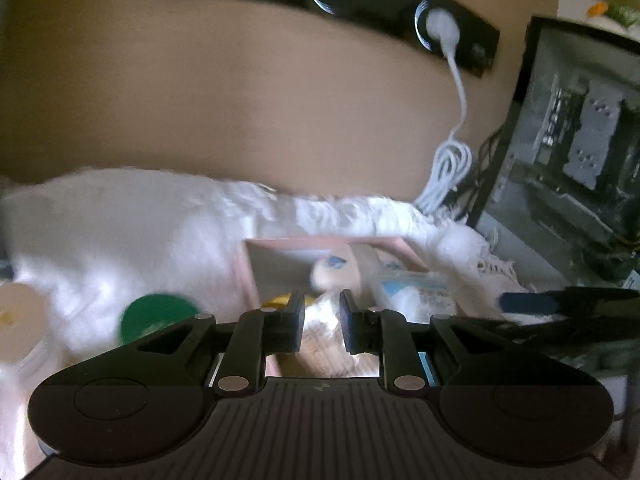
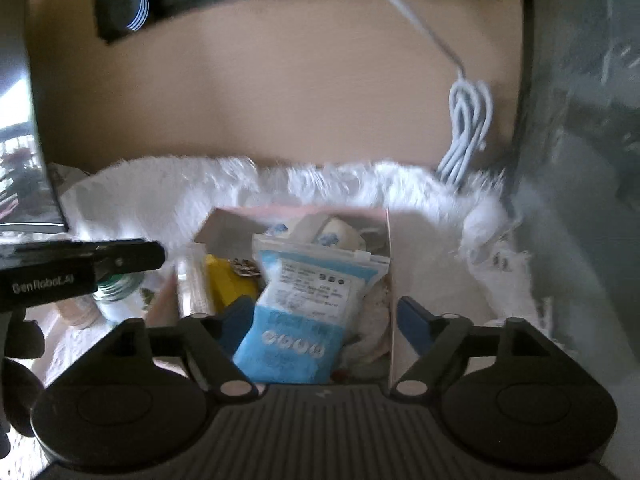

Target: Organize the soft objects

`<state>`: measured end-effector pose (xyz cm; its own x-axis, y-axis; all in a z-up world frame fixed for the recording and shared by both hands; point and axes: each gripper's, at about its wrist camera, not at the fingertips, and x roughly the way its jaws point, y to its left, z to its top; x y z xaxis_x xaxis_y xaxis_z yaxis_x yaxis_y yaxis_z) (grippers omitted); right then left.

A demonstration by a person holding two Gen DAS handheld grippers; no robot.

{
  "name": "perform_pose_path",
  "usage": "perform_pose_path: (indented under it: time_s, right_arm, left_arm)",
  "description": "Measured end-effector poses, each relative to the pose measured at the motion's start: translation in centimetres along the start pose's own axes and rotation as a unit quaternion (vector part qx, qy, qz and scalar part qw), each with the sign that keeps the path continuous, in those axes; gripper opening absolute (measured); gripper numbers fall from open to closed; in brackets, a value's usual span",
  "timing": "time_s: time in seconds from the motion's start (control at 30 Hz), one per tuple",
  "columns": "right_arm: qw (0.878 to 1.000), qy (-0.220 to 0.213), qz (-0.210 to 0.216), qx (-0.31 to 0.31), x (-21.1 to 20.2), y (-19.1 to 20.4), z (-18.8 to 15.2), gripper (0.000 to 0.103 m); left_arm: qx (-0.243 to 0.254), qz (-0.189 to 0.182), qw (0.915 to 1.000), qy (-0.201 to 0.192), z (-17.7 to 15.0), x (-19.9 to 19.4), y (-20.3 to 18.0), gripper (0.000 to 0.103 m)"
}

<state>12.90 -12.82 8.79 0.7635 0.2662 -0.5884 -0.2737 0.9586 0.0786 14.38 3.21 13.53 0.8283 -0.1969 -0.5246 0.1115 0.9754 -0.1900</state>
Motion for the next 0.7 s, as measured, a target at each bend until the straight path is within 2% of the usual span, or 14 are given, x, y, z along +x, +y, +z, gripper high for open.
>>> perform_pose_path:
  time_s: [0.1,0.17,0.27,0.4,0.5,0.6,0.7]
  right_arm:
    - [1.000,-0.010,-0.014,-0.016,-2.5,0.9,-2.0,0.087]
    - [0.999,0.001,-0.030,-0.013,-3.6,1.4,-3.8,0.087]
    - [0.999,0.025,-0.030,0.004,-4.4,2.1,-6.5,0.087]
    - [0.997,0.071,-0.033,0.011,-2.4,3.4,-10.0,0.088]
    - [0.994,0.105,-0.040,0.004,-0.2,3.8,-11.6,0.091]
    - [0.993,0.094,-0.067,-0.008,0.0,4.0,-12.1,0.103]
    - [0.994,0.093,-0.062,0.003,0.1,3.4,-12.3,0.103]
  left_arm:
    - [-0.015,0.018,0.9997,-0.001,-2.9,-3.2,0.2,0.021]
    - [-0.008,0.029,0.9995,0.009,-5.2,-5.1,-0.3,0.021]
    - [-0.005,0.031,0.9990,0.030,-8.6,-6.5,-1.3,0.021]
    - [-0.008,0.055,0.9963,0.065,-11.6,-5.0,-2.5,0.021]
    - [0.006,0.074,0.9945,0.074,-12.8,-3.7,-3.2,0.021]
    - [0.004,0.082,0.9942,0.071,-13.6,-3.0,-3.5,0.022]
    - [0.009,0.094,0.9937,0.061,-13.9,-2.7,-4.0,0.022]
